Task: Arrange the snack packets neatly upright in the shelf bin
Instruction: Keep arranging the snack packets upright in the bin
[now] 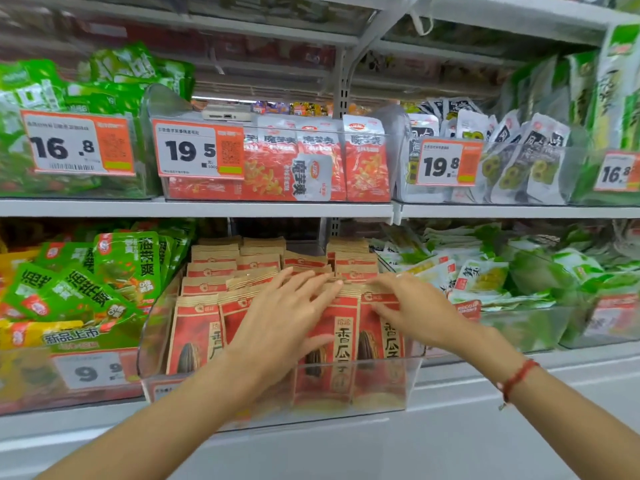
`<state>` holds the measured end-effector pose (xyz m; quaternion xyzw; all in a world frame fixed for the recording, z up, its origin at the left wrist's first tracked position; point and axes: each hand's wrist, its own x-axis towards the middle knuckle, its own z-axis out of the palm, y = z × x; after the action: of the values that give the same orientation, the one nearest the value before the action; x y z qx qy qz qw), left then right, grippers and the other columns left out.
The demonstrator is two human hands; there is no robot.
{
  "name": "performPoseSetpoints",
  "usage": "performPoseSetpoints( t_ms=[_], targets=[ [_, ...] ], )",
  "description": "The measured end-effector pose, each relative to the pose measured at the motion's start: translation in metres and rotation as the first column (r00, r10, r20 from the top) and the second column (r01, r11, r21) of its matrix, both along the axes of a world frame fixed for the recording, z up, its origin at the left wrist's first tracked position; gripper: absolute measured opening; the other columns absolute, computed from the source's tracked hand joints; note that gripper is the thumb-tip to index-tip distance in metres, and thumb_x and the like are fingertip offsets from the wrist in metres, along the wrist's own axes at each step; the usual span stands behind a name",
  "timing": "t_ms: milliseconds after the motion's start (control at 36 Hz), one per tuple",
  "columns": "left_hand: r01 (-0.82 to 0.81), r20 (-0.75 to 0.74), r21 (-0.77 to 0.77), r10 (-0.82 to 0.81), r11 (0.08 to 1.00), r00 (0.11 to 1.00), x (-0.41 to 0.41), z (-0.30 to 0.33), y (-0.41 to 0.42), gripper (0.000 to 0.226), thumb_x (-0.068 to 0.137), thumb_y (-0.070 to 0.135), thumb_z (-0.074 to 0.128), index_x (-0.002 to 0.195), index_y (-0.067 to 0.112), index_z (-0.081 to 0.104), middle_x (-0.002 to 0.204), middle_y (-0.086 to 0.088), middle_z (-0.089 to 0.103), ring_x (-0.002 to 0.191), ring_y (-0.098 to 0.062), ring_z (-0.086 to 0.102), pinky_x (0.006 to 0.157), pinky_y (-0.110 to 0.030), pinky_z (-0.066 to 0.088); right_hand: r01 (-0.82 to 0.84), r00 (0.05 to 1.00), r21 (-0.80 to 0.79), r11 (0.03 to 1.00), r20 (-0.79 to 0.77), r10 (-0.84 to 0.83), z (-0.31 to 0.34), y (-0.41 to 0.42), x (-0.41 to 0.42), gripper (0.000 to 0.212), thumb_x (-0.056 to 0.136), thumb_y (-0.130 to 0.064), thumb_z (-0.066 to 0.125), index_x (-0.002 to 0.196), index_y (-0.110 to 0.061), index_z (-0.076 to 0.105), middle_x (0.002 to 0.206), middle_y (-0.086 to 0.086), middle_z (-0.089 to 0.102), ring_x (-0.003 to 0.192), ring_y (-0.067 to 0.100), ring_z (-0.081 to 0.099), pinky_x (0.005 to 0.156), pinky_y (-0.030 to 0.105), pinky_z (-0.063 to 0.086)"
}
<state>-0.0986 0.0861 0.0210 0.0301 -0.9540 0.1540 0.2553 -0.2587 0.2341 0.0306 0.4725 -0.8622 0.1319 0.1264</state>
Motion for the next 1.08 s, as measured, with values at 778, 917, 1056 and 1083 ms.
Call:
performPoseSetpoints(
  t_ms=[778,917,1056,1083],
  targets=[
    [-0.008,-0.003,0.375,0.010,0.927,1.000,0.022,0.006,0.010,0.059,0.096,0.044,0.049,0.149,0.036,0.025,0.154,0.016,0.030,0.142,-0.005,0.022,0.115,-0.025,0.018,-0.236,0.950,-0.112,0.965,0.183,0.253,0.020,0.035,0.027,0.012,0.088,-0.023,0.068,0.093,-0.033,0.064,0.096,-0.023,0.065,0.090,-0.004,0.060,0.082,0.028,0.050],
    [0.085,-0.117,0.602,-0.018,0.794,0.993,0.053,0.016,0.022,0.055,0.090,0.042,0.061,0.141,0.035,0.041,0.144,0.018,0.044,0.132,-0.001,0.037,0.112,-0.030,0.033,-0.351,0.930,-0.298,0.888,0.001,0.368,0.051,0.048,0.074,0.025,0.081,-0.012,0.074,0.093,-0.034,0.071,0.083,-0.026,0.063,0.077,-0.009,0.059,0.069,0.011,0.044],
    [0.210,-0.188,0.760,-0.100,0.615,0.977,0.082,0.016,0.029,0.064,0.081,0.046,0.071,0.138,0.044,0.040,0.135,0.028,0.047,0.122,0.003,0.047,0.104,-0.032,0.043,-0.444,0.862,-0.451,0.774,0.019,0.506,0.070,0.052,0.117,0.024,0.079,-0.008,0.076,0.094,-0.026,0.073,0.081,-0.017,0.063,0.078,0.001,0.062,0.070,0.011,0.045],
    [0.222,-0.182,0.789,-0.127,0.573,0.975,0.085,0.014,0.029,0.061,0.081,0.043,0.072,0.135,0.045,0.043,0.130,0.028,0.053,0.117,0.005,0.052,0.100,-0.033,0.047,-0.435,0.845,-0.478,0.763,0.075,0.529,0.071,0.051,0.122,0.020,0.079,-0.009,0.076,0.091,-0.025,0.072,0.079,-0.018,0.064,0.077,0.001,0.062,0.069,0.010,0.044]
  ],
)
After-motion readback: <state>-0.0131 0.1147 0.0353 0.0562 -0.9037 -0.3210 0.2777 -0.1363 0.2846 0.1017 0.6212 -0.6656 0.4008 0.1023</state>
